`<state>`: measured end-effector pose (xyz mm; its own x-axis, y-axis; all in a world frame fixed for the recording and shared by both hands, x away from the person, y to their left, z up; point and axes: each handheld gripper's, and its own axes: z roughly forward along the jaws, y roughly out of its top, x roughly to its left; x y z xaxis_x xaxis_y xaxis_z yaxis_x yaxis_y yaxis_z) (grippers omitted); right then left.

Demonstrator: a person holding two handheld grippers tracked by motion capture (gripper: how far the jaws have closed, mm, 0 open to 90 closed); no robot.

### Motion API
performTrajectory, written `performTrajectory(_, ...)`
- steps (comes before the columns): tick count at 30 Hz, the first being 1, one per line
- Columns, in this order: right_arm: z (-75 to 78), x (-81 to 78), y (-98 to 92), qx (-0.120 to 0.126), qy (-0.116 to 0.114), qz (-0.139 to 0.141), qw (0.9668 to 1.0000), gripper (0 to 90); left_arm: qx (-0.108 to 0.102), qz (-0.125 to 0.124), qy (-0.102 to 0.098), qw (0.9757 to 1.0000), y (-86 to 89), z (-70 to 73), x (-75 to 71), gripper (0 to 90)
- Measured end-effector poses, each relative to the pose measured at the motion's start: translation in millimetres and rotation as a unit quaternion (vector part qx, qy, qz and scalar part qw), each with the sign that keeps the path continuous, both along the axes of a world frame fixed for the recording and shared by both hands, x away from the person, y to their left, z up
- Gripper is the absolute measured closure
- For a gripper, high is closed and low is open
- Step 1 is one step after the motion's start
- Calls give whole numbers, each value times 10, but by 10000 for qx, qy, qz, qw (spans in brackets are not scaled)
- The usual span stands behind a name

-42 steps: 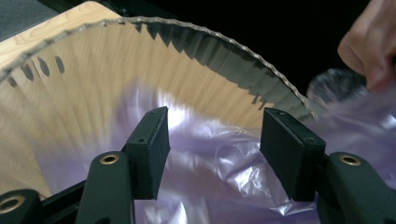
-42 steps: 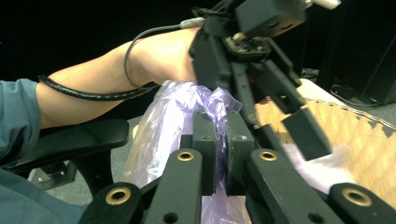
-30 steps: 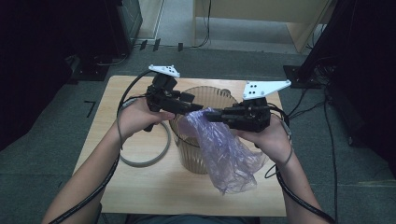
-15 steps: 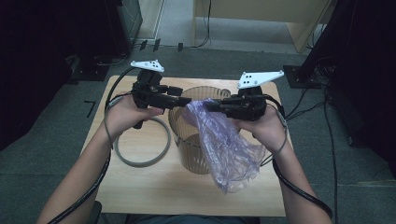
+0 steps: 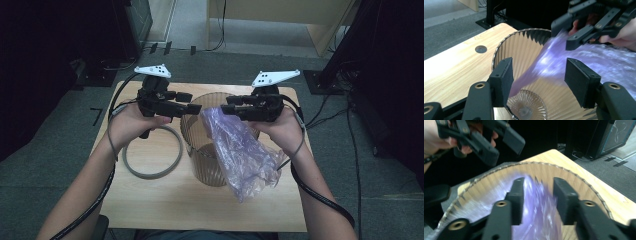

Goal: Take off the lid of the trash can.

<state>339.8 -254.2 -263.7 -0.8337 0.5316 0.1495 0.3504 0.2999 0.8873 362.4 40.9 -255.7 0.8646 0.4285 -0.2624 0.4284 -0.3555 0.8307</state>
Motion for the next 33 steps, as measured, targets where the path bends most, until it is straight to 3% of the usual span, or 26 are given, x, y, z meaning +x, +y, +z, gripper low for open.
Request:
performTrajectory(3, 52, -20, -34, 81, -38, -73, 9999, 501, 0, -30, 22, 10000, -15, -12, -15, 388)
performTrajectory(7, 76, -66, -117, 101, -116, -62, 9999, 493, 28, -97, 32, 9999, -35, -54, -46, 388)
performTrajectory(15, -11, -123, -443, 251, -94, -241, 9993, 580, 1, -157, 103, 9998, -48, -137, -78, 388)
performTrajectory(21, -105, -255, -593, 345, -137, -150, 9992, 589, -23, -188, 158, 9997, -40, -184, -112, 388)
performTrajectory(33, -184, -639, -410, 431, -87, 465, 9980, 525, -10, -492, 47, 9988, -133, -159, -351, 388)
